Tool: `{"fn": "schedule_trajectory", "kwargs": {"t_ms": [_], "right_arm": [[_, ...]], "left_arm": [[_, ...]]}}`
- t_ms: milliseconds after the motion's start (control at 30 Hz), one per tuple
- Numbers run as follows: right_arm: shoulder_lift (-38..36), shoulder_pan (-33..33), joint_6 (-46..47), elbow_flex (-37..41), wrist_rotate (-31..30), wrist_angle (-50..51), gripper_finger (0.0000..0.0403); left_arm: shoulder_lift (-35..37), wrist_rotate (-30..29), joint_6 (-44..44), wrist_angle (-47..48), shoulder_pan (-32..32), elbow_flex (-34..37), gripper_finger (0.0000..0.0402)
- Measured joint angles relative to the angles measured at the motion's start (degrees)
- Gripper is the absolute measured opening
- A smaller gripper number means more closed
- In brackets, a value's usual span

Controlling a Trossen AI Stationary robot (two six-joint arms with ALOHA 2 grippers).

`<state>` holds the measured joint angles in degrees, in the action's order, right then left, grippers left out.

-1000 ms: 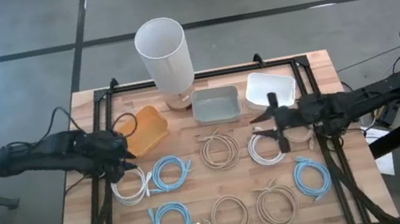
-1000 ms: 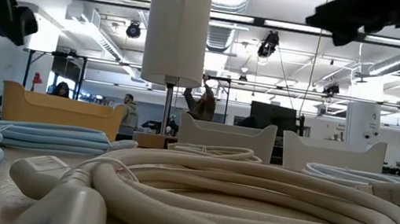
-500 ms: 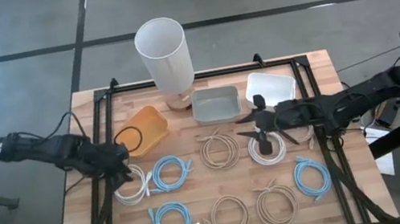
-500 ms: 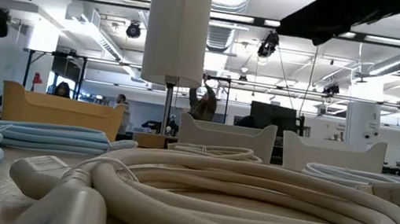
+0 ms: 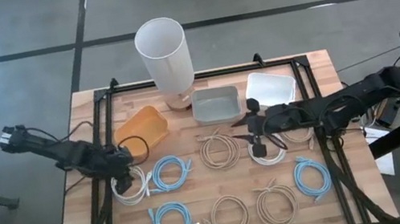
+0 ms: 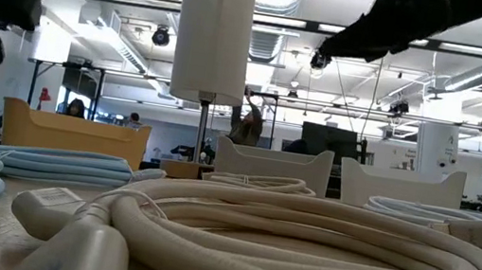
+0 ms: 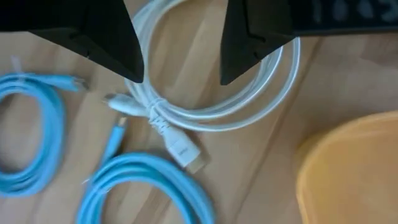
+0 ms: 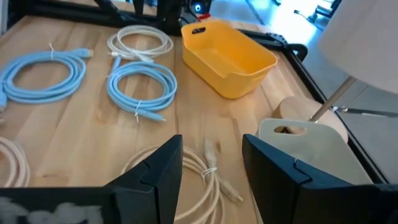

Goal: Sort HDMI cables
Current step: Put the left white HDMI cable into the yellow bin

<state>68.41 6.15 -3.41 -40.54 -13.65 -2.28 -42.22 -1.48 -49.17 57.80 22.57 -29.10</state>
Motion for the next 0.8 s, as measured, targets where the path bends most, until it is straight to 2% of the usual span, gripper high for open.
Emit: {"fn": "schedule_trajectory", "kwargs": {"t_ms": [100, 300, 800], "right_arm": [[0.59, 0.02, -0.51, -0.33, 0.00, -0.06, 0.0164], [0.57, 0.00, -0.36, -0.39, 0.02, -0.06, 0.0164], [0.47, 0.02, -1.27, -0.41, 0.10, -0.07, 0.0164]], "left_arm": [[-2.83, 1.73, 0.72, -2.79, 0.04, 2.19, 0.0220], [-7.00, 9.60, -1.06, -11.40, 0.04, 2.95, 0.0226], [-15.77, 14.94, -2.22, -17.31, 1.99, 3.21, 0.0225]]}}
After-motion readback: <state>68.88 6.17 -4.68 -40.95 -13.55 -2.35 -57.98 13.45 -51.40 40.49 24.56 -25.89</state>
